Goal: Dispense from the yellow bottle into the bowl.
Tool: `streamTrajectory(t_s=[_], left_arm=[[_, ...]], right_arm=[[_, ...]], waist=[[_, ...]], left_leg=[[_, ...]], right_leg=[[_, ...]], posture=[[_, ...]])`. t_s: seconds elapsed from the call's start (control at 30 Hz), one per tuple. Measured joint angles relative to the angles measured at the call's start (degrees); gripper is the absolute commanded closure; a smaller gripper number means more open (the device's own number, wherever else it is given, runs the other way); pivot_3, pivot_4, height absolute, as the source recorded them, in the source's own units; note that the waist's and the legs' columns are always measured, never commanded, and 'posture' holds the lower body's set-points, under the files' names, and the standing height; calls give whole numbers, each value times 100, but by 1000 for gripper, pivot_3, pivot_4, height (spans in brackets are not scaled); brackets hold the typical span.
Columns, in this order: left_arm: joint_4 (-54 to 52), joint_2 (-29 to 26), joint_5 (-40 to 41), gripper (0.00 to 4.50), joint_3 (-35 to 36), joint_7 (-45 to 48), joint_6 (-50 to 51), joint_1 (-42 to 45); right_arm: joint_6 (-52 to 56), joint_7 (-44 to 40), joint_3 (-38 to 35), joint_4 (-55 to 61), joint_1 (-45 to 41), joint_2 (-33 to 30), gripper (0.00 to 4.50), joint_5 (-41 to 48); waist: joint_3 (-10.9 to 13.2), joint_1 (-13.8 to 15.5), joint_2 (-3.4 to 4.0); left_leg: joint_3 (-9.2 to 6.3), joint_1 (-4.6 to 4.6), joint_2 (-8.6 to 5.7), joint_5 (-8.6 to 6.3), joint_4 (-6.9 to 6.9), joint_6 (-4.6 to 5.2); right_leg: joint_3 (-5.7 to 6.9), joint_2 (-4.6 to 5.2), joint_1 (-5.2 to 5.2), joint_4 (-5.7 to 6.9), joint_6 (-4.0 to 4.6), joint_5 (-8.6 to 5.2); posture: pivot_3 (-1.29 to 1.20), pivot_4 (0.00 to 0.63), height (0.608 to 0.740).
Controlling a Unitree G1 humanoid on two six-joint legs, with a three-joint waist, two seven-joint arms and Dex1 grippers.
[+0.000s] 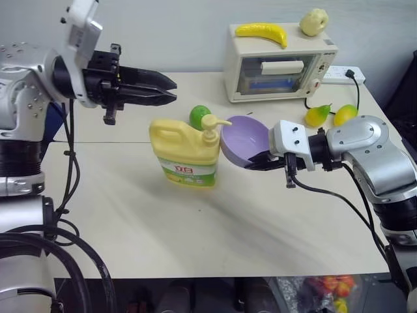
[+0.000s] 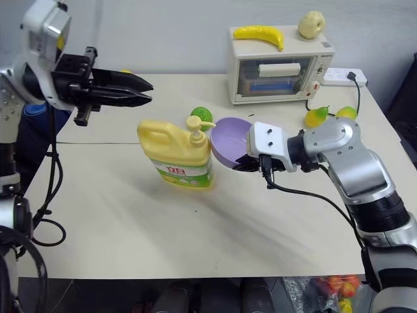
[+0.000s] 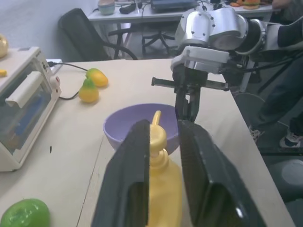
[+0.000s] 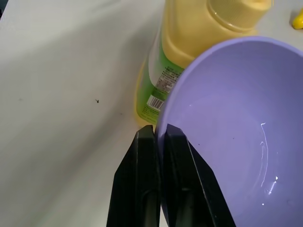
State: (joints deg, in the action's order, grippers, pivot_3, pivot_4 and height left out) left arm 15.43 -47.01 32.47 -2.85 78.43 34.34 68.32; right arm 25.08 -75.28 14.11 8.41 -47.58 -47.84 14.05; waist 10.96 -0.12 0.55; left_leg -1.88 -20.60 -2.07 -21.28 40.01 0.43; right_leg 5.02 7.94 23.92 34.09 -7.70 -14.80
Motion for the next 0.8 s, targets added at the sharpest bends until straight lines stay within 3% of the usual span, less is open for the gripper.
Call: streamTrajectory(t_s=[0.03,0.23,0.4,0.8], left_arm=[[72,102,-56,4477,-23,1,-46,71],[309,644,-431,4477,-201,-1,-330,250],[328,695,-710,4477,-402,291,-608,243],[772,1087,-1484,4477,-738,496,-1504,193]], right_arm=[[-7,-47,42,-37,-84,0,4500,-20],[-164,-352,112,-231,-288,-33,4500,-169],[-269,-551,112,-233,-308,-154,4500,-257],[-394,-1046,112,-155,-574,-454,4500,-290]], waist=[[0,-5,0],[0,-33,0],[0,-28,-1],[1,-6,-1]], left_leg=[[3,0,0,0,0,0],[42,-6,1,0,0,-1],[54,-47,0,0,18,0],[60,-57,-2,0,22,1]], right_leg=[[-2,0,2,2,0,0],[-41,-2,39,31,0,0],[-53,-1,89,53,0,0],[-57,0,99,55,-1,1]], posture=[[0,150,740],[0,150,740],[0,150,740],[0,150,740]])
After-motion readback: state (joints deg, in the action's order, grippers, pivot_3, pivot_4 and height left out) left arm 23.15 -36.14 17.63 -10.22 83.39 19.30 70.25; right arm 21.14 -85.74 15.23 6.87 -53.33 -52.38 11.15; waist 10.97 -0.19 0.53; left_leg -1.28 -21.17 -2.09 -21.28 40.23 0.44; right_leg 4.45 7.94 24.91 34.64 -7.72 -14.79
